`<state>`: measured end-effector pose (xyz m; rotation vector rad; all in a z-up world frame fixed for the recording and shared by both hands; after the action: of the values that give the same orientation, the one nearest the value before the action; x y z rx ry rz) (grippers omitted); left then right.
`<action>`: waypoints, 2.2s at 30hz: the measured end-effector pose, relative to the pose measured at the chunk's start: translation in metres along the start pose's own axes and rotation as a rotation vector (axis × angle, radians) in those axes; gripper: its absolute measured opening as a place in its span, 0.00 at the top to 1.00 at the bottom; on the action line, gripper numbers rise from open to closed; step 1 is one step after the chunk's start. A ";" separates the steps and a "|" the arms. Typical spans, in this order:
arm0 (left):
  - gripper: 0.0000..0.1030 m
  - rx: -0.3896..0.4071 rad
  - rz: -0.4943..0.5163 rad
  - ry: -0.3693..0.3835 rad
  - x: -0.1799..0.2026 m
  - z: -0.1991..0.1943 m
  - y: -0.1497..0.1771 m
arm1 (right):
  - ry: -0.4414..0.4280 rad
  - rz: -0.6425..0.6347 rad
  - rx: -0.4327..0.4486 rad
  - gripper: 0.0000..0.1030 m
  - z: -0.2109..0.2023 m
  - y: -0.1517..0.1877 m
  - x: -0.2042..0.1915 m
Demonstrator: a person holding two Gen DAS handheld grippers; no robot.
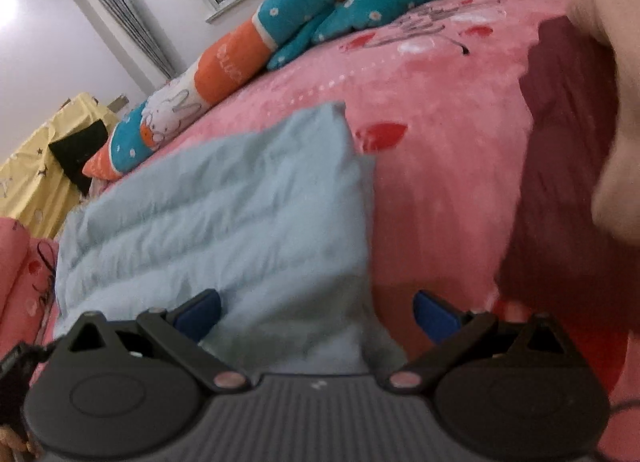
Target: Fold large clothes
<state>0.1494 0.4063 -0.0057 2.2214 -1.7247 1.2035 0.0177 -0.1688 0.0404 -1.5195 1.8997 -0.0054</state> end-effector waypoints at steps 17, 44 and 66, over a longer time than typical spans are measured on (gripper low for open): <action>0.37 -0.013 0.016 0.059 -0.001 0.002 0.018 | -0.358 0.326 -0.026 0.58 0.012 0.046 0.014; 0.78 -0.082 0.141 0.017 0.036 -0.106 0.149 | -0.197 0.277 0.035 0.92 -0.122 0.117 0.002; 0.34 -0.031 0.172 -0.126 0.037 -0.145 0.191 | -0.047 0.390 0.164 0.39 -0.188 0.156 0.055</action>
<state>-0.0867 0.3813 0.0438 2.2145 -2.0035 1.0799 -0.2164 -0.2429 0.0913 -1.0164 2.0720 0.0486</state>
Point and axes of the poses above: each gripper's, at about its wrist camera, not at the fingertips, and z roughly the way its jaws point, x to its right, y to its underside, the point moved 4 cm from there along z, roughly the way its jaws point, and after that the axes turned 14 degrees about -x, right-handed, at the moved point
